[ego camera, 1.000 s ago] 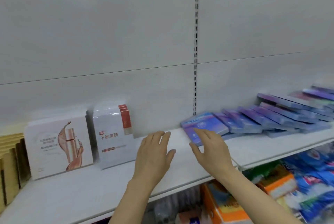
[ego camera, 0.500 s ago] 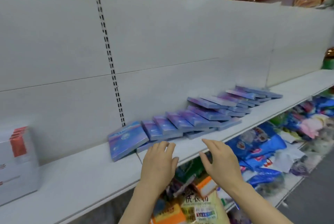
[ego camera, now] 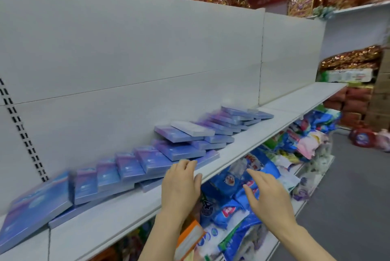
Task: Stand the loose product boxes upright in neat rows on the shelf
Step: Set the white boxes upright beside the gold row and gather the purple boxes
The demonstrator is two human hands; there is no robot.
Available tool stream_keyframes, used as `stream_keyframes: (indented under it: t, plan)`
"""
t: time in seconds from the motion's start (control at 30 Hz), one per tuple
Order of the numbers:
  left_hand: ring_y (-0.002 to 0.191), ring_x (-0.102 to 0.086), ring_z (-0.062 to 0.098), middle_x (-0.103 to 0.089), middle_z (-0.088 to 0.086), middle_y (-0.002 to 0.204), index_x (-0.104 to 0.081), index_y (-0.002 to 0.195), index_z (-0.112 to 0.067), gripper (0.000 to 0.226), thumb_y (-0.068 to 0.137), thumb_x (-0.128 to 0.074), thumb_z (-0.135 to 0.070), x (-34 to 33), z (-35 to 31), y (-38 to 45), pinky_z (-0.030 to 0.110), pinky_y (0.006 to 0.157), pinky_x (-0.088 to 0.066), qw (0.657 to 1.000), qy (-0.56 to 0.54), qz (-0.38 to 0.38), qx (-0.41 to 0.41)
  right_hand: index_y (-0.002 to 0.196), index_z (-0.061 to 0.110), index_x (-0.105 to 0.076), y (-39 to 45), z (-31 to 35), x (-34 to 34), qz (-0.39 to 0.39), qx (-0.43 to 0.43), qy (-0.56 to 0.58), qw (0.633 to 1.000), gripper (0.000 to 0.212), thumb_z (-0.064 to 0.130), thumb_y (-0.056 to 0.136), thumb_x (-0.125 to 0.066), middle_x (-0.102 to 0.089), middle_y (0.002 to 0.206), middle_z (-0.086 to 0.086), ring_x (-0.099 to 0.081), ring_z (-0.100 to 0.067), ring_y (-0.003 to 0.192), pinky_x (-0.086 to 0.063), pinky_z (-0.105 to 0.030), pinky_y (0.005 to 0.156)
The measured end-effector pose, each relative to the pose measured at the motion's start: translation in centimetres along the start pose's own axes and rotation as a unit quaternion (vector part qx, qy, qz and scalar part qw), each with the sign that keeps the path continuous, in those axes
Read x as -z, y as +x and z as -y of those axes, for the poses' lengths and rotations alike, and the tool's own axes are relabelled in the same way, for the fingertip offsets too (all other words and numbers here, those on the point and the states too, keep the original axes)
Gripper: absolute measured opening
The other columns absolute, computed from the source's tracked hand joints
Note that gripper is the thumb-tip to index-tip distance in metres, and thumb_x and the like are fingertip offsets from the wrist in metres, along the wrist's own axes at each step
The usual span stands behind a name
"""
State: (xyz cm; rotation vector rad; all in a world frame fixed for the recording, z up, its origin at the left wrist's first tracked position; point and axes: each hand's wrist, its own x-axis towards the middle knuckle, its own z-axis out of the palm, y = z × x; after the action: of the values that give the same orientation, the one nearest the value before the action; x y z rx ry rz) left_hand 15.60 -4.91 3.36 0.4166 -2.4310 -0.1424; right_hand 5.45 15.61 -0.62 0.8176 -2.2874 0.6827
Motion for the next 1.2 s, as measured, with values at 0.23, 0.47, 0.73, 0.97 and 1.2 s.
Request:
stream_keyframes:
  t: [0.23,0.47,0.73,0.97,1.2]
  plan:
    - [0.101,-0.062,0.033,-0.069,0.009,0.110,-0.068,0.116,-0.013,0.031,0.089,-0.067,-0.030,-4.4,0.7,10.5,0.043,0.078,-0.051,0.997,0.011,-0.021,0.069,0.116,0.011,-0.069,5.6,-5.5,-4.5,-0.002,0.000,0.004,1.000,0.047,0.022,0.073,-0.084,-0.071,0.101,0.002,-0.069,-0.021,0.090,-0.058,-0.035,0.074]
    - [0.129,-0.045,0.036,-0.051,0.019,0.142,-0.031,0.147,-0.003,0.079,0.097,-0.031,-0.064,-8.3,2.4,22.2,0.040,0.104,-0.034,0.949,0.152,0.115,0.251,0.117,0.011,-0.068,13.4,-11.3,-8.2,-0.010,-0.005,0.010,1.000,0.044,0.020,0.076,-0.082,-0.072,0.103,0.002,-0.068,-0.022,0.093,-0.056,-0.035,0.076]
    - [0.142,-0.035,0.035,-0.038,0.011,0.155,0.006,0.156,-0.006,0.138,0.063,-0.046,-0.093,-12.3,2.1,26.2,0.054,0.117,-0.017,0.876,0.178,0.257,0.367,0.113,0.006,-0.070,19.4,-17.3,-12.8,-0.020,0.012,0.041,0.999,0.042,0.015,0.074,-0.082,-0.072,0.099,-0.003,-0.069,-0.026,0.088,-0.056,-0.035,0.072]
    - [0.137,-0.038,0.036,-0.031,0.019,0.153,0.012,0.156,-0.017,0.138,0.064,-0.073,-0.075,-12.8,0.7,27.8,0.042,0.108,-0.035,0.862,0.156,0.214,0.433,0.111,0.008,-0.069,27.2,-22.2,-16.6,0.011,0.031,0.089,0.996,0.034,0.013,0.078,-0.075,-0.072,0.096,-0.009,-0.067,-0.032,0.084,-0.054,-0.037,0.064]
    - [0.123,-0.048,0.046,-0.051,0.030,0.133,-0.022,0.148,-0.002,0.091,0.081,-0.080,-0.027,-11.8,-0.5,27.5,0.048,0.091,-0.041,0.865,0.035,0.000,0.501,0.126,0.007,-0.059,37.0,-27.1,-19.6,0.122,-0.079,0.137,0.980,0.035,0.020,0.094,-0.053,-0.058,0.124,-0.011,-0.048,-0.030,0.117,-0.047,-0.038,0.082]
